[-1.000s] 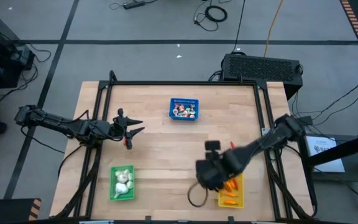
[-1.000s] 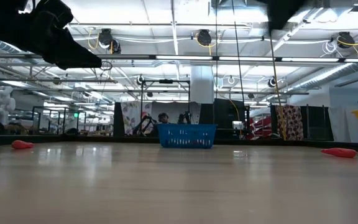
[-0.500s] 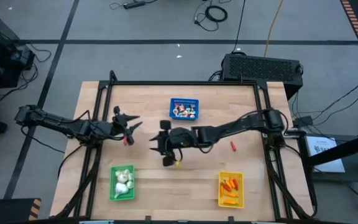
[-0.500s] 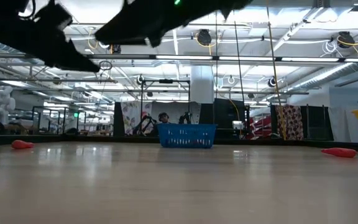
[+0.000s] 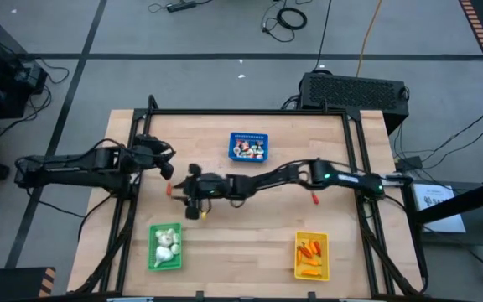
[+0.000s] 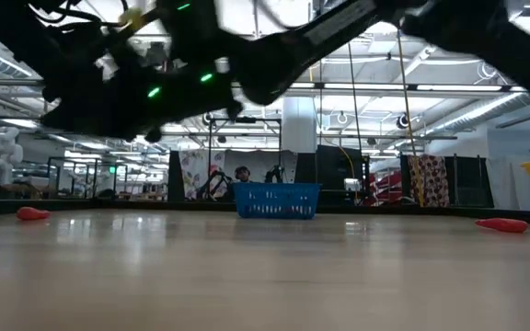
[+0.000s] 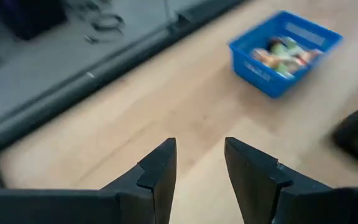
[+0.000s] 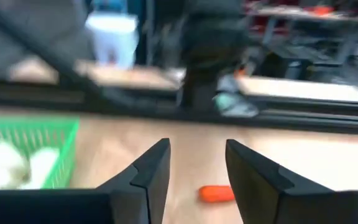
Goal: Sort produce into baskets
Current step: Put the orange chili pepper into the yellow bin
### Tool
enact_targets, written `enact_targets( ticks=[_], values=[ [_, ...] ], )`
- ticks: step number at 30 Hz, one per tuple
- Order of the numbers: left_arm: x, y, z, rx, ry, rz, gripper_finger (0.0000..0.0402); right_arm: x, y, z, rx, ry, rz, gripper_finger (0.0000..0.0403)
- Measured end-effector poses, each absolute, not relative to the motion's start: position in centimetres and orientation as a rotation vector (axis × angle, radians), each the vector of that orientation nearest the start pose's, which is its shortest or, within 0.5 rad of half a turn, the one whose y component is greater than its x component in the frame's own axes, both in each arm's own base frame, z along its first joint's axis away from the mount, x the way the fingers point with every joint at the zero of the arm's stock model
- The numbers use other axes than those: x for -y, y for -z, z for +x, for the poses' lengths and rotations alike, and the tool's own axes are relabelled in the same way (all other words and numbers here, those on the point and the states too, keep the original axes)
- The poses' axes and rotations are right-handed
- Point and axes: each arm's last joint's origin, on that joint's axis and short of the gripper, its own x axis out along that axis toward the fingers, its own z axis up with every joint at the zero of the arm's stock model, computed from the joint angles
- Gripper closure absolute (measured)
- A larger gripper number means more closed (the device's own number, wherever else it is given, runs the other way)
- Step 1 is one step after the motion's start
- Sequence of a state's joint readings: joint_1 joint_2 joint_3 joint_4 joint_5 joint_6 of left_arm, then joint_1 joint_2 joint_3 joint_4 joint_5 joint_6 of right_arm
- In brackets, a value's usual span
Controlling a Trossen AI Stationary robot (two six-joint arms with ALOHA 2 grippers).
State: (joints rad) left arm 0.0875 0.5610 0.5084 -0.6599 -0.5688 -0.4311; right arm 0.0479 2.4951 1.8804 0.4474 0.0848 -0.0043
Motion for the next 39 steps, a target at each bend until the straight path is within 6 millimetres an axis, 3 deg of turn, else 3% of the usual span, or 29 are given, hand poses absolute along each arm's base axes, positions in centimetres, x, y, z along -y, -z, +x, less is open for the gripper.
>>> enact_targets(
  ticks=[5, 9, 13, 18, 24, 27, 32, 39],
  values=[
    [-2.6, -23.2, 10.8, -0.614, -0.755, -0.274, 0.0256, -1.9, -13.9, 59.4, -0.286, -0.136, -0.193, 0.0257],
    [-2.6, -23.2, 10.7, -0.608, -0.775, -0.285, 0.0256, 0.0, -13.5, 60.7, -0.261, -0.147, -0.177, 0.0257],
    [-2.6, -23.2, 10.7, -0.593, -0.784, -0.291, 0.0256, 1.4, -12.5, 60.9, -0.177, -0.079, -0.133, 0.0257],
    [-2.7, -23.3, 10.7, -0.583, -0.8, -0.298, 0.0256, 1.5, -11.9, 60.9, -0.15, -0.23, -0.195, 0.0257],
    [-2.7, -23.3, 10.8, -0.57, -0.807, -0.321, 0.0256, 2.3, -11.9, 60.9, -0.097, -0.229, -0.212, 0.0257],
    [-2.7, -23.3, 10.8, -0.564, -0.811, -0.334, 0.0256, 2.4, -10.7, 61.0, -0.097, -0.224, -0.226, 0.0257],
    [-2.7, -23.3, 10.9, -0.543, -0.823, -0.377, 0.0256, 2.1, -7.1, 61.1, -0.109, -0.209, -0.18, 0.0257],
    [-2.7, -23.3, 11.6, -0.531, -0.795, -0.398, 0.0256, 3.4, -6.3, 61.1, -0.122, -0.08, -0.147, 0.0257]
  ],
)
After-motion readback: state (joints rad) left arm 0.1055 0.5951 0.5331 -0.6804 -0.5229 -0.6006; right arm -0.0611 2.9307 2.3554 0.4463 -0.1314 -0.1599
